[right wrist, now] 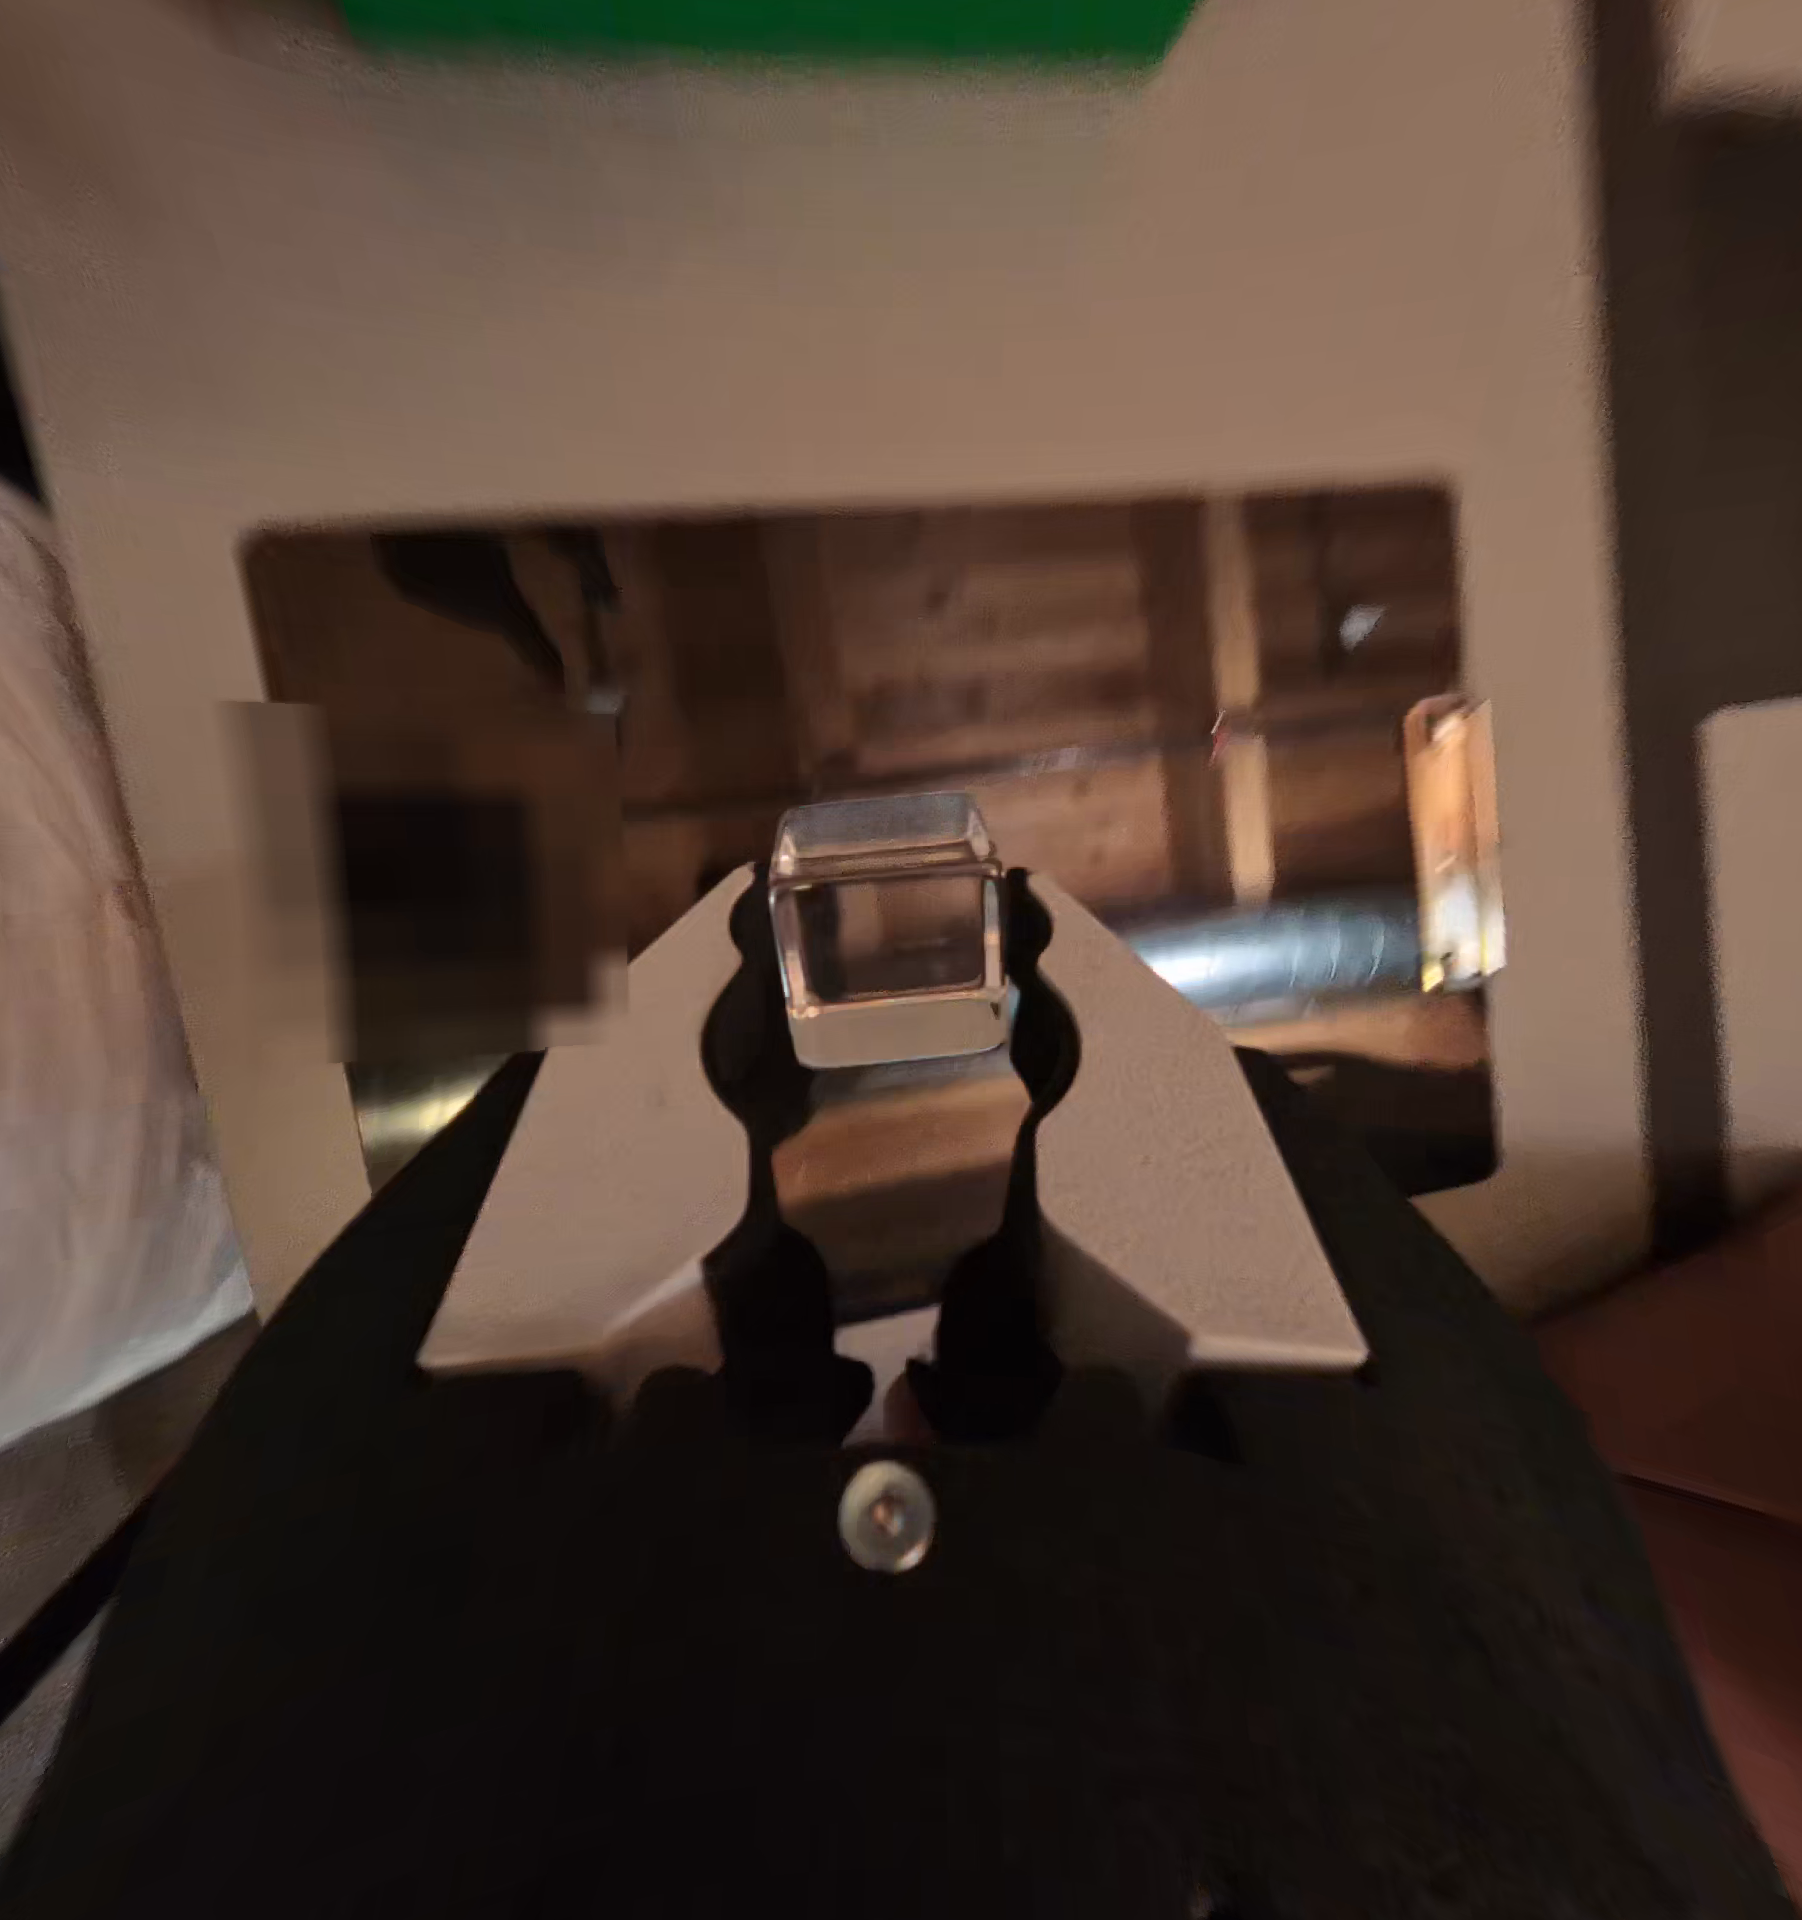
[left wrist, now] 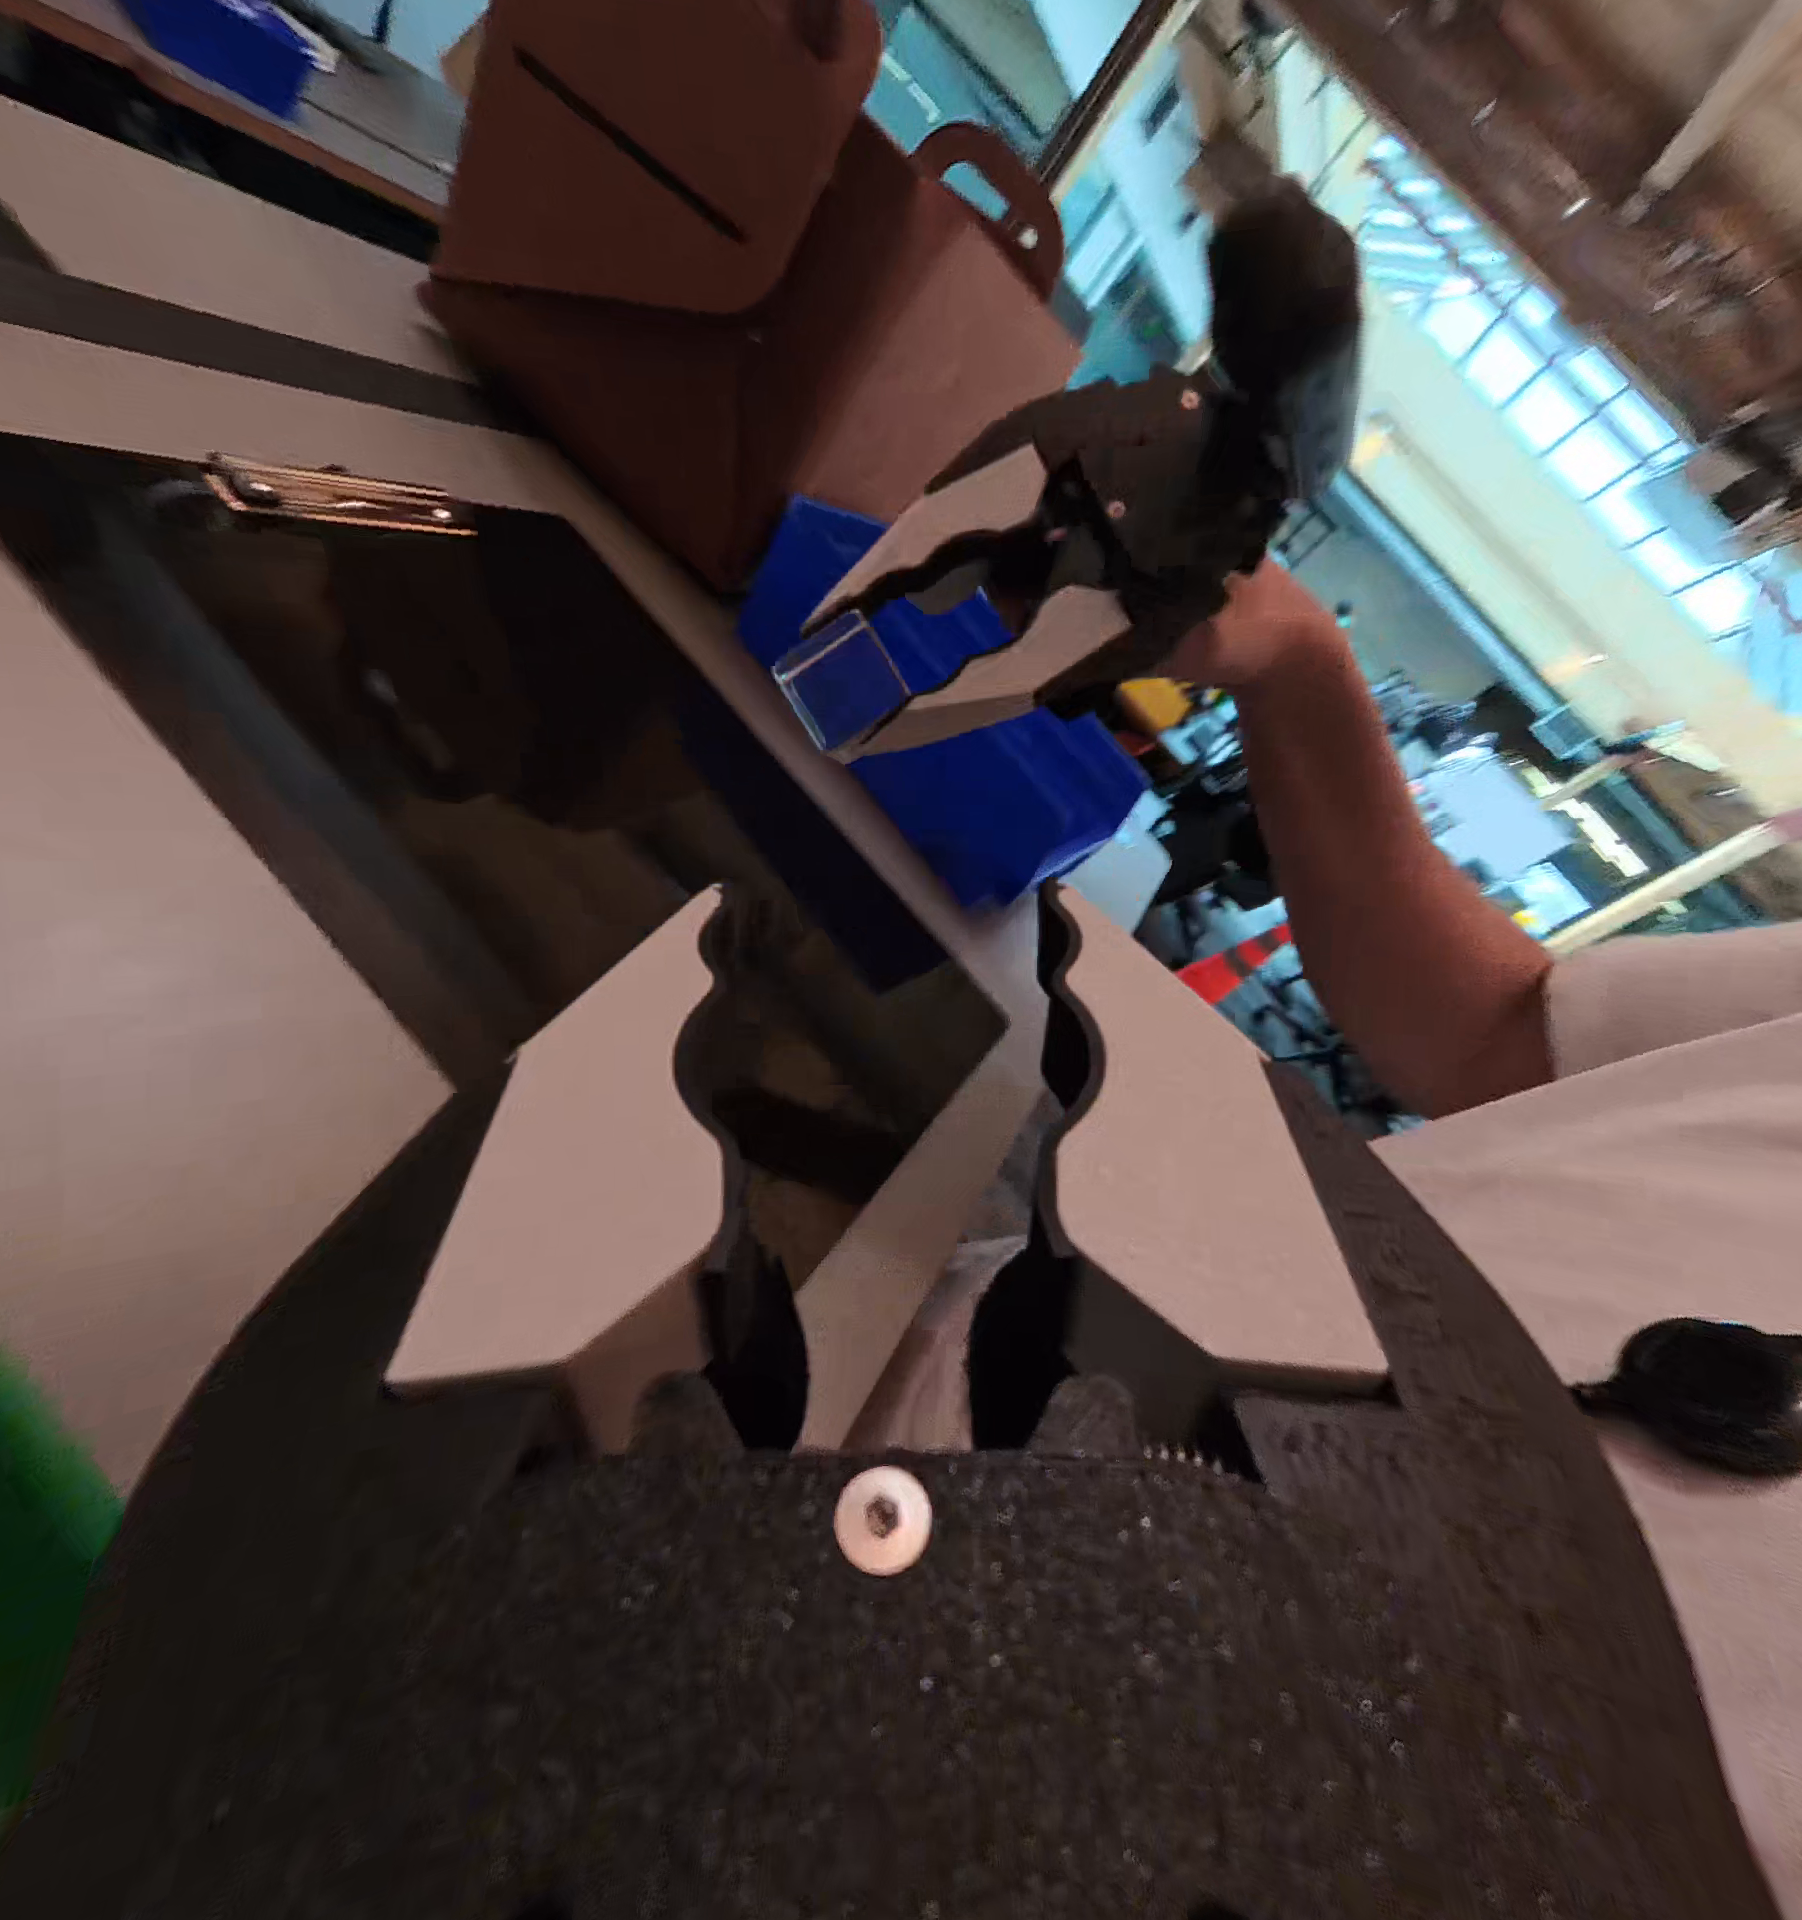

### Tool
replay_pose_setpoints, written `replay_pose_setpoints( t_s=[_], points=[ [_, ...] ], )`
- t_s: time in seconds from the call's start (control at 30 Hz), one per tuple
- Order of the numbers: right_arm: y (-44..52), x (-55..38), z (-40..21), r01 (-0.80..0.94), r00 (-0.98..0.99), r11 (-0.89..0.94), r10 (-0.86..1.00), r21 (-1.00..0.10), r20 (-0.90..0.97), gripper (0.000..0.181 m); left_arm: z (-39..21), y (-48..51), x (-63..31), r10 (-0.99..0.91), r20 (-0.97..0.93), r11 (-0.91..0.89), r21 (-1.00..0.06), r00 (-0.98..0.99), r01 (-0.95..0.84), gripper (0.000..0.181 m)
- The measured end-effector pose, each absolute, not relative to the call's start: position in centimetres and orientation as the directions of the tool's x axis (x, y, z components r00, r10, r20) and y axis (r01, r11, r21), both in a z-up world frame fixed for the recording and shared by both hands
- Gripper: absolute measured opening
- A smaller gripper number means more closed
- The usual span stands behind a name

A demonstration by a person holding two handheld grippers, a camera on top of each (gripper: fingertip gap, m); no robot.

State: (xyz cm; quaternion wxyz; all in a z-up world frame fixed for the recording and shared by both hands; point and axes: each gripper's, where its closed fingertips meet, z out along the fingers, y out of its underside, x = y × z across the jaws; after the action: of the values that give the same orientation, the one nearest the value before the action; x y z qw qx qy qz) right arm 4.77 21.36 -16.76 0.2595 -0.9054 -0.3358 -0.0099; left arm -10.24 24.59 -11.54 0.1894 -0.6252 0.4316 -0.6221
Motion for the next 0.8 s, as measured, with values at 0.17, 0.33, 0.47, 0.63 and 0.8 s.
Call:
replay_pose_setpoints(
  t_s=[0.17, 0.33, 0.47, 0.63, 0.8],
  points=[
    [21.0, 5.1, -25.2, 0.647, 0.755, -0.736, 0.656, -0.2, 0.03, 0.044, -12.6, 24.2, -11.7, -0.844, 0.533, -0.494, -0.816, -0.057, -0.301, 0.055],
    [21.6, 5.8, -28.0, 0.656, 0.754, -0.751, 0.656, -0.08, 0.028, 0.043, -14.3, 24.3, -13.3, -0.89, 0.455, -0.434, -0.829, 0.027, -0.352, 0.055],
    [21.9, 5.5, -28.9, 0.667, 0.745, -0.742, 0.667, -0.067, 0.015, 0.043, -16.3, 25.4, -15.2, -0.925, 0.364, -0.373, -0.818, 0.106, -0.438, 0.055],
    [22.3, 5.3, -27.8, 0.634, 0.771, -0.756, 0.635, -0.16, 0.055, 0.06, -18.1, 29.5, -19.1, -0.934, 0.231, -0.342, -0.798, 0.272, -0.497, 0.055],
    [21.8, 3.5, -22.6, 0.439, 0.885, -0.765, 0.46, -0.471, 0.077, 0.077, -19.7, 36.4, -25.1, -0.744, 0.238, -0.573, -0.708, 0.624, -0.413, 0.055]
  ],
)
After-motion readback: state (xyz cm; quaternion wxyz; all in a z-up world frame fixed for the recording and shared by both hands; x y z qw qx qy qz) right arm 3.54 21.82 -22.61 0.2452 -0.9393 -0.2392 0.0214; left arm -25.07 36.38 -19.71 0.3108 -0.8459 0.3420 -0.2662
